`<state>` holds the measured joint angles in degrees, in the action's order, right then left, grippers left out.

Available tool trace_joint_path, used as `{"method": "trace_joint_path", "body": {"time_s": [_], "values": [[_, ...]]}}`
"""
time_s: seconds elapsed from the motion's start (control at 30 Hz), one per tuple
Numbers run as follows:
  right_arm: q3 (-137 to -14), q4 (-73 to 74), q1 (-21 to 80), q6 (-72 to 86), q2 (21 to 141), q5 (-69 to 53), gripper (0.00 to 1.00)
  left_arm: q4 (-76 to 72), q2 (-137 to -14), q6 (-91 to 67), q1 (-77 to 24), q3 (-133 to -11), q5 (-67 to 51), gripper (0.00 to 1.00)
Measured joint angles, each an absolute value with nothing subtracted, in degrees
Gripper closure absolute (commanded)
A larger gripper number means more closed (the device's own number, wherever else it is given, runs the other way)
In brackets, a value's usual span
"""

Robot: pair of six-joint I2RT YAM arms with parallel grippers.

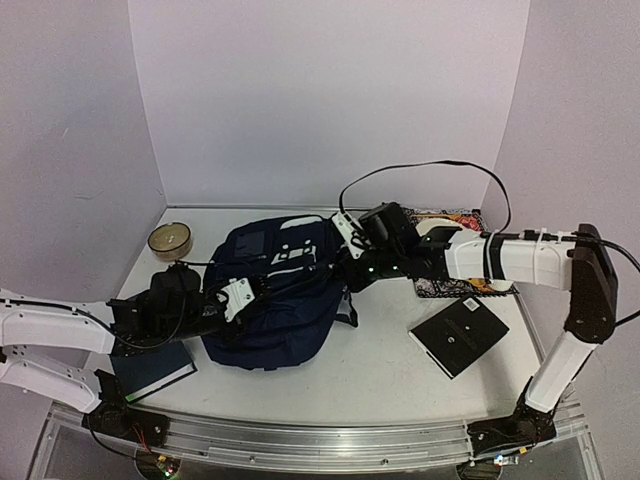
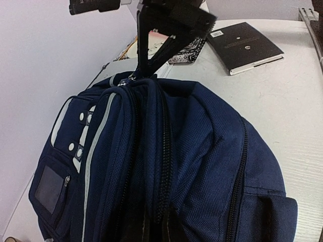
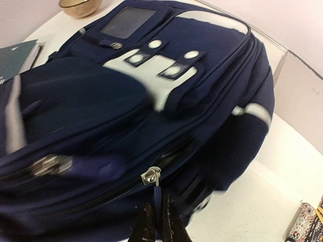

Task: Pack the student bag
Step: Zip the student bag into the second largest pocket of the bag, then pick up the largest pocket of the bag from the student bag.

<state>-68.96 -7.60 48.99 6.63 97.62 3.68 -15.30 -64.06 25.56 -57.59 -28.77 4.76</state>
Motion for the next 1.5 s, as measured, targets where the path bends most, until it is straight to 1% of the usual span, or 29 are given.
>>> {"method": "trace_joint_path", "body": {"time_s": [0.13, 0.27, 0.3, 0.4, 0.57, 0.63, 0.73, 0.83, 1.07, 1.27, 1.5], "values": [[-71.8, -6.93, 45.78, 6.63, 100.73, 1.69, 1.0, -14.58, -59.97, 25.1, -57.44, -26.97, 2.15, 1.0], [-76.18, -6.24, 45.37, 6.63, 104.06, -0.81, 1.0, -13.65, -58.92, 23.75, -56.93, -26.26, 1.21, 1.0], [-77.2, -6.22, 45.34, 6.63, 104.94, -1.43, 0.98, -13.45, -58.87, 23.36, -56.93, -26.17, 1.17, 1.0], [-78.21, -6.2, 44.92, 6.66, 106.33, -3.47, 0.89, -12.83, -58.9, 21.82, -56.96, -26.13, 1.32, 1.0], [-75.29, -8.05, 43.01, 7.09, 105.42, -3.71, 0.71, -12.35, -59.49, 19.01, -57.35, -26.13, 2.89, 1.0], [-71.3, -9.45, 41.48, 7.41, 103.48, -3.09, 0.67, -12.21, -60.26, 17.93, -57.58, -26.13, 3.66, 1.0], [-64.27, -11.76, 39.54, 7.55, 99.38, -2.53, 0.65, -11.9, -61.58, 16.13, -57.82, -26.25, 4.42, 1.0], [-59.24, -14.86, 39.29, 7.81, 96.6, -4.09, 0.59, -11.37, -62.1, 14.44, -57.82, -26.93, 4.82, 1.0], [-50.95, -25.9, 39.61, 9.1, 96.18, -13.71, 0.54, -11.35, -62.06, 11.16, -57.82, -28.51, 5.8, 1.0], [-50.48, -33.9, 39.68, 9.95, 100.51, -19.49, 0.53, -11.17, -61.41, 9.9, -57.82, -28.51, 5.78, 1.0], [-50.79, -37.76, 39.68, 10.07, 105.38, -22.19, 0.54, -10.44, -60.05, 8.91, -57.82, -28.51, 5.74, 1.0]]}}
